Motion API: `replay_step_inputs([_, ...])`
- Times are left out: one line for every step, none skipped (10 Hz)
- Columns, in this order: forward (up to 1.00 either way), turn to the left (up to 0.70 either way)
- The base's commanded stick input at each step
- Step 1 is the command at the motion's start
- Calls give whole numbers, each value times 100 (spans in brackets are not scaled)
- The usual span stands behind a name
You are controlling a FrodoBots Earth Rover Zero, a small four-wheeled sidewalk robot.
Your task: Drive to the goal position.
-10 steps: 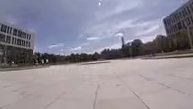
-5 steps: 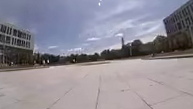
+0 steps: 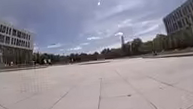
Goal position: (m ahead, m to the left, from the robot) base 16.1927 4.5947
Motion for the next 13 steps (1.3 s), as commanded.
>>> replay_step_inputs([70, 0])
replay_step_inputs([70, 0])
replay_step_inputs([70, 0])
replay_step_inputs([70, 0])
replay_step_inputs([70, 0])
replay_step_inputs([70, 0])
replay_step_inputs([70, 0])
replay_step_inputs([70, 0])
replay_step_inputs([70, 0])
replay_step_inputs([70, 0])
replay_step_inputs([70, 0])
replay_step_inputs([70, 0])
replay_step_inputs([70, 0])
